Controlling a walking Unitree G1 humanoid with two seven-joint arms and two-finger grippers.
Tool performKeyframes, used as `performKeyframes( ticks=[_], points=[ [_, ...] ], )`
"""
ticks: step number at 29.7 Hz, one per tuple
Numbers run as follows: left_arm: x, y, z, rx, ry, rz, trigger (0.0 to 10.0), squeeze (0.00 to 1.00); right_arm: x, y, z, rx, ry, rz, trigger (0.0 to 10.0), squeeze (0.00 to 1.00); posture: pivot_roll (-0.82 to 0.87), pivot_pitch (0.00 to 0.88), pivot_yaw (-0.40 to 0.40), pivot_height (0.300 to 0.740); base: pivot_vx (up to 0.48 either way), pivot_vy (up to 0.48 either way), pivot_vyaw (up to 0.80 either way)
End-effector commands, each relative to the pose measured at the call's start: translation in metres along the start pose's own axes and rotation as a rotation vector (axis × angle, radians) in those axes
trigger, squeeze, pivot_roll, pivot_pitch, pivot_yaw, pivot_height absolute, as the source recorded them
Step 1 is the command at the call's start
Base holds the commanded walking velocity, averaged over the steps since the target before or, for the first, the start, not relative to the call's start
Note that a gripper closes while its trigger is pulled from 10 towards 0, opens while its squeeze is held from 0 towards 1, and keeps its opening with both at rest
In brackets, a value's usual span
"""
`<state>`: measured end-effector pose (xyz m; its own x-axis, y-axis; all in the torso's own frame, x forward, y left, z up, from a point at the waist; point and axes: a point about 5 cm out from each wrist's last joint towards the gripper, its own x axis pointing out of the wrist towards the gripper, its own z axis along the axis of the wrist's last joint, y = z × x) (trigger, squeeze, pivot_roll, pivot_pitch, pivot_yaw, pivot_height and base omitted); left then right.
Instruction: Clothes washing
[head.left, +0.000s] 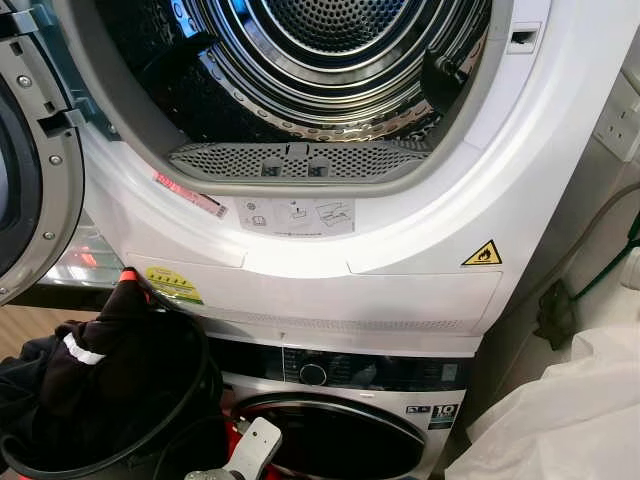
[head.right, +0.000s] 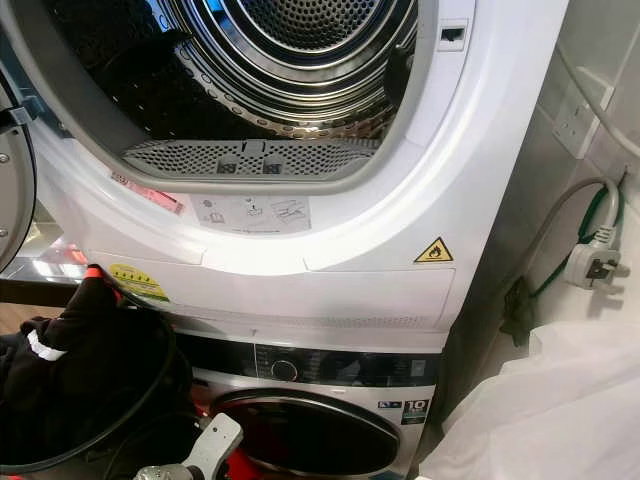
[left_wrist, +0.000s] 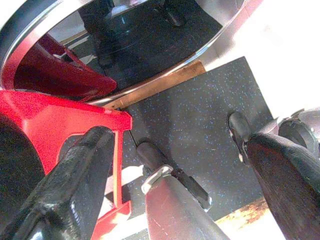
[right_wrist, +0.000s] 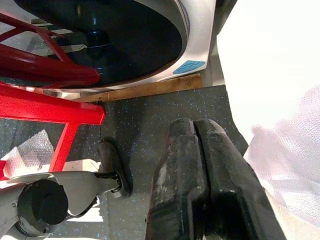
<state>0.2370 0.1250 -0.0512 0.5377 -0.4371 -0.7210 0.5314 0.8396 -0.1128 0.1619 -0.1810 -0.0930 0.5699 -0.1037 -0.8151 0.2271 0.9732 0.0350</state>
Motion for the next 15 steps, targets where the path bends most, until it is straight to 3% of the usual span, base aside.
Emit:
performKeyframes(
  ticks=[1, 7, 8, 9, 10, 15],
  points=[
    [-0.002, 0.002, -0.005, 0.005, 0.024, -0.006, 10.0, 0.00, 0.000, 0.004, -0.001, -0.008, 0.007, 0.009, 10.0, 0.00, -0.08, 0.000, 0.129, 0.740, 0.000, 0.000, 0.00],
    [-0.002, 0.002, -0.005, 0.005, 0.024, -0.006, 10.0, 0.00, 0.000, 0.004, -0.001, -0.008, 0.007, 0.009, 10.0, 0.00, -0.08, 0.000, 0.129, 0.740, 0.000, 0.000, 0.00],
    [-0.002, 0.002, -0.005, 0.005, 0.023, -0.007, 10.0, 0.00, 0.000, 0.003, -0.001, -0.016, 0.009, 0.000, 10.0, 0.00, 0.00, 0.000, 0.000, 0.740, 0.000, 0.000, 0.00],
    [0.009, -0.033, 0.014, 0.104, -0.041, -0.258, 10.0, 0.00, 0.001, 0.016, -0.001, -0.031, 0.018, 0.043, 10.0, 0.00, -0.09, 0.000, 0.142, 0.740, 0.000, 0.000, 0.00],
    [0.010, -0.042, 0.020, 0.133, -0.058, -0.329, 10.0, 0.00, 0.001, 0.020, -0.001, -0.034, 0.019, 0.058, 10.0, 0.00, -0.10, 0.000, 0.144, 0.740, 0.000, 0.000, 0.00],
    [0.011, -0.047, 0.022, 0.155, -0.060, -0.368, 10.0, 0.00, 0.000, 0.024, -0.002, -0.028, 0.019, 0.070, 10.0, 0.00, -0.10, 0.000, 0.145, 0.740, 0.000, 0.000, 0.00]
  ],
)
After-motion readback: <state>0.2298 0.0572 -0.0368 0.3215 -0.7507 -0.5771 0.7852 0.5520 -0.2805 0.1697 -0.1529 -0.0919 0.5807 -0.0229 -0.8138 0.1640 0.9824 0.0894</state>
